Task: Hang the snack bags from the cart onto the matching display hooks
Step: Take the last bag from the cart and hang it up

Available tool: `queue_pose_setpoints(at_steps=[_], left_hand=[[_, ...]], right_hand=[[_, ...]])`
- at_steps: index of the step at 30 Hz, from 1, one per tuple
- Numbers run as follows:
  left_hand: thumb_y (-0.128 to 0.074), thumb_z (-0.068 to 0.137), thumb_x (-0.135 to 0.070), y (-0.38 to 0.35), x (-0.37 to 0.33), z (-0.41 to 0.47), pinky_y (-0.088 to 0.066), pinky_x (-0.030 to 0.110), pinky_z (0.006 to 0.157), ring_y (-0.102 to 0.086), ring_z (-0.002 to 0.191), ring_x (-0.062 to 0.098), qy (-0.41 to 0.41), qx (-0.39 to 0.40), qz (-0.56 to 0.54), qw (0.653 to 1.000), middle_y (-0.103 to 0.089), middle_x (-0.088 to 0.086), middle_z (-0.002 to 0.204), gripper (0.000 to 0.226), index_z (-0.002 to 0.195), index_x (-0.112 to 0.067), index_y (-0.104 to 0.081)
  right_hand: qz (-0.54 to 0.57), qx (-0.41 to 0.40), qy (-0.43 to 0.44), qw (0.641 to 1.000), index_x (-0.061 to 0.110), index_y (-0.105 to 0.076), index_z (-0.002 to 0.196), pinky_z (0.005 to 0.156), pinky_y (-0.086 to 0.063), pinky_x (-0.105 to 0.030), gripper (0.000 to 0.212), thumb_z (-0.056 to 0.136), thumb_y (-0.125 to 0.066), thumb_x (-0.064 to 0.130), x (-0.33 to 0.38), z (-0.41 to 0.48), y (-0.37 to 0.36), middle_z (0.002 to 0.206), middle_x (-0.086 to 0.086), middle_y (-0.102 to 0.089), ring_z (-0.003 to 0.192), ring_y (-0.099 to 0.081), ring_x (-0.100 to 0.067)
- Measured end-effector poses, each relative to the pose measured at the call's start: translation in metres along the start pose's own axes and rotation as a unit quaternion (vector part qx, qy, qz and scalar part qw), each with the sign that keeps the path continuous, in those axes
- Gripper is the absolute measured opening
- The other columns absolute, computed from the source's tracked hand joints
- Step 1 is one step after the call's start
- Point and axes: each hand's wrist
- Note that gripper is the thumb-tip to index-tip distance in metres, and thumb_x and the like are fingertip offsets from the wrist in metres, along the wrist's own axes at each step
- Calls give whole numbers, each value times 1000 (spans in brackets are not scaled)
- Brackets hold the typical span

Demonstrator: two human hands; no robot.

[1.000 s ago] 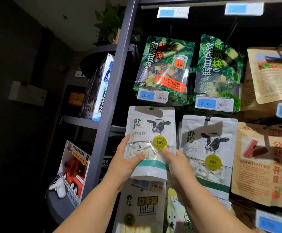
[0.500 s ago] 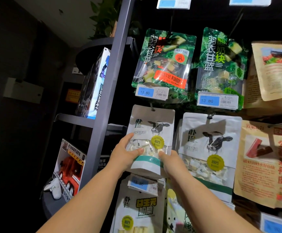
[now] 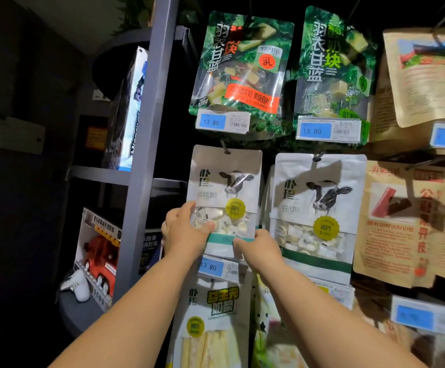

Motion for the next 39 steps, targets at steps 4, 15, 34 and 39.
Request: queue_pose_setpoints(at_steps=[4,15,34,39], left_hand=[[-70,81,-37,0,-14,-26,-26,42,108,-23,133,23,-49,-42,68,996,-26,-3,145,59,133,-35,-43],[-66,86,-16,-55,-57,-139,-31,39,107,-46,119,27,-92,-9,-129,987,-57,5,119,28,113,-16,-60],[-53,95,-29,-258,-152,-614,-42,33,76,-59,95,25,-150,596,-48,787,-57,-1,85,21,106,-14,-62],[-52,94,-28,-261,-140,-735,-49,41,77,-59,90,32,-209,723,-15,658,-63,10,88,17,92,-12,-59]], right_hand=[[22,-28,13,999,14,-43,134,80,-49,-32,56,89,-62,42,-1,-17,14,126,-5,-59,104,-60,-23],[124,-92,116,981,20,-54,122,76,-37,-20,26,96,-51,15,-38,-108,86,107,4,-61,95,-55,-12],[-96,-224,-355,902,20,-58,108,73,-39,-29,14,96,-52,21,-420,-412,325,110,-6,-66,97,-59,-23],[-127,-199,-485,842,17,-61,116,85,-44,-30,24,95,-54,24,-487,-516,354,117,-9,-66,111,-60,-27]])
Point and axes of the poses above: each hand's wrist, its own z-axis towards the middle knuckle, its own y-axis out of the back of the hand, x = y × z
